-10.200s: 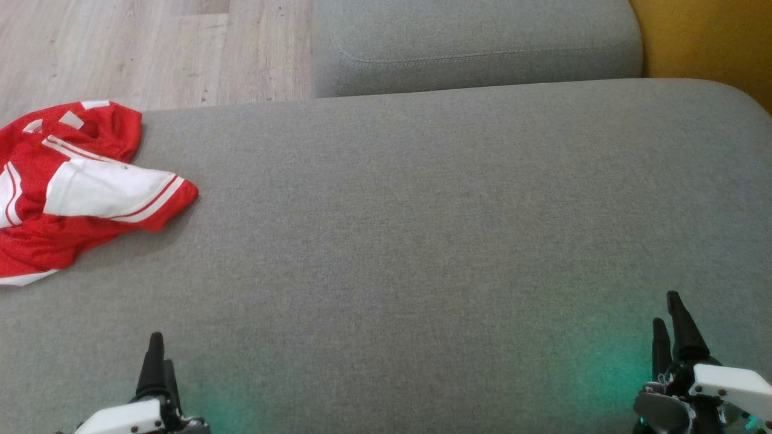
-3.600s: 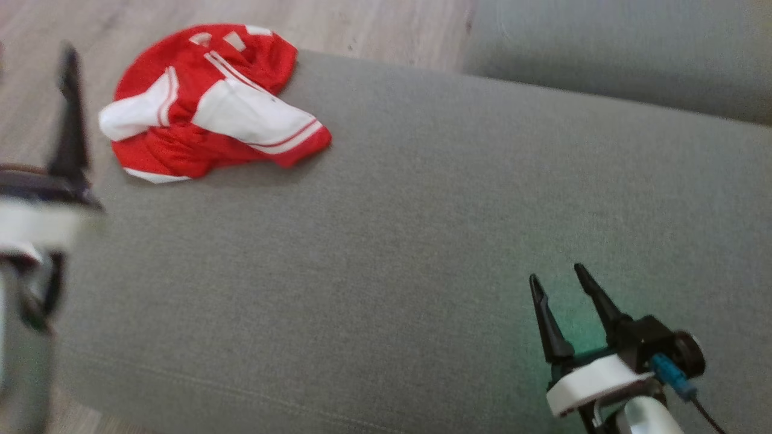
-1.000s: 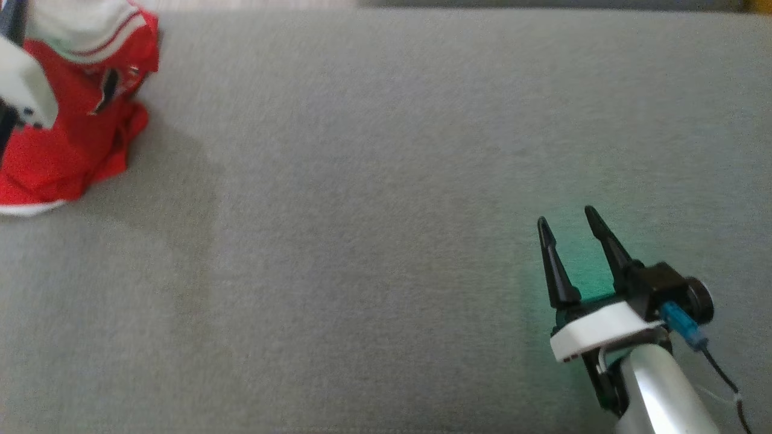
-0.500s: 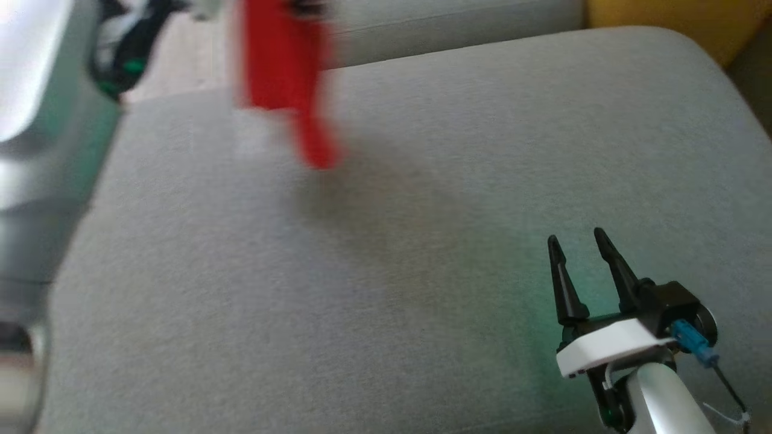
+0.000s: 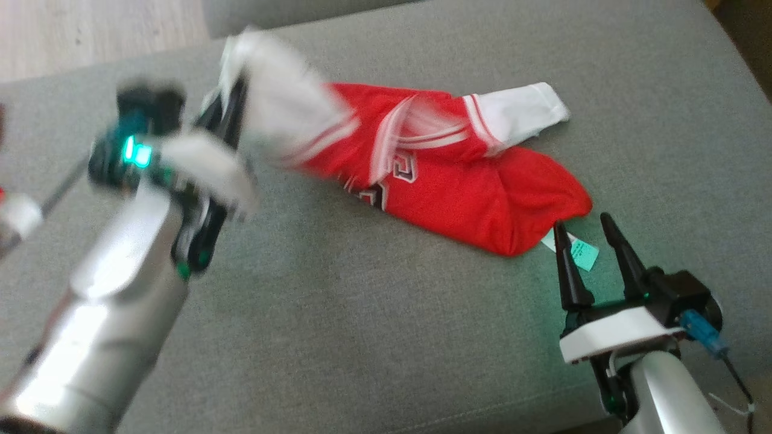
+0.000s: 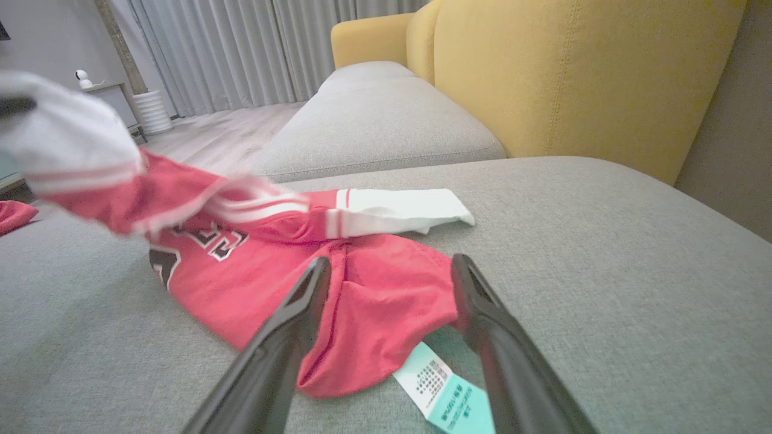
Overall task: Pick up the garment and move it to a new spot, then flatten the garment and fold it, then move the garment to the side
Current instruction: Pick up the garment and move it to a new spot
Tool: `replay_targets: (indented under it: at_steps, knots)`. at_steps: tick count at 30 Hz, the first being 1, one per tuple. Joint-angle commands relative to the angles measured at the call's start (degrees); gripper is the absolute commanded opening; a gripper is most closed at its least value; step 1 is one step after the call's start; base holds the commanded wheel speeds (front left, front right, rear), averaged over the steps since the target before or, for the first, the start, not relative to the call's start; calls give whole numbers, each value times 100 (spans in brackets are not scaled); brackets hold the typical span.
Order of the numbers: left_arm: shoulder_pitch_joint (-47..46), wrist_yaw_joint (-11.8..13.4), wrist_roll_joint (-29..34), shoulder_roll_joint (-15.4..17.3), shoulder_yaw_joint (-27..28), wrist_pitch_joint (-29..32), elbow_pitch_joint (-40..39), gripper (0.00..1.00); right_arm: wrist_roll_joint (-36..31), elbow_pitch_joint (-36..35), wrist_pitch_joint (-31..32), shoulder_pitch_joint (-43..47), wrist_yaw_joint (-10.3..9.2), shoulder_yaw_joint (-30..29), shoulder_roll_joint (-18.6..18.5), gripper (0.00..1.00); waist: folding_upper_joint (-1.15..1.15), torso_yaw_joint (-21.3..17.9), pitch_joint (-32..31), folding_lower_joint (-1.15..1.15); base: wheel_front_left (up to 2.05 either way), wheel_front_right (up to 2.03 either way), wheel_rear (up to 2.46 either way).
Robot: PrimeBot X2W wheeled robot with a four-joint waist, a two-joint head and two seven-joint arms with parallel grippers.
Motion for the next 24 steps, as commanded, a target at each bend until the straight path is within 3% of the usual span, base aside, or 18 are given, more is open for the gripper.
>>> replay_targets:
  at_steps: [1,6,7,8,9,17,24]
  knots:
    - [-251,57,-9,224,307,-135,-42,0,24,-202,-63,-219,21,134,-22,100,0,-19,104,-1,0,0,0]
    - [213,271,-104,246,457,-552,747,0,-41,-206,-63,-233,21,52,-22,100,0,5,218,-1,0,0,0]
    - [264,301,-127,228,490,-638,872,27,-51,-201,-63,-227,21,41,-22,100,0,16,216,-1,0,0,0]
    - [313,316,-140,201,505,-720,984,78,-61,-194,-63,-219,21,35,-22,100,0,33,209,-1,0,0,0]
    - [351,321,-131,175,503,-811,1087,100,-71,-188,-63,-210,21,36,-22,100,0,54,199,-1,0,0,0]
    - [460,140,-39,-188,510,-1514,1373,100,-150,-169,-63,-109,21,46,-22,100,0,293,-77,-1,0,0,0]
    - [1069,96,249,-379,831,-1621,714,100,-189,-140,-63,81,21,34,-22,100,0,547,-487,-1,0,0,0]
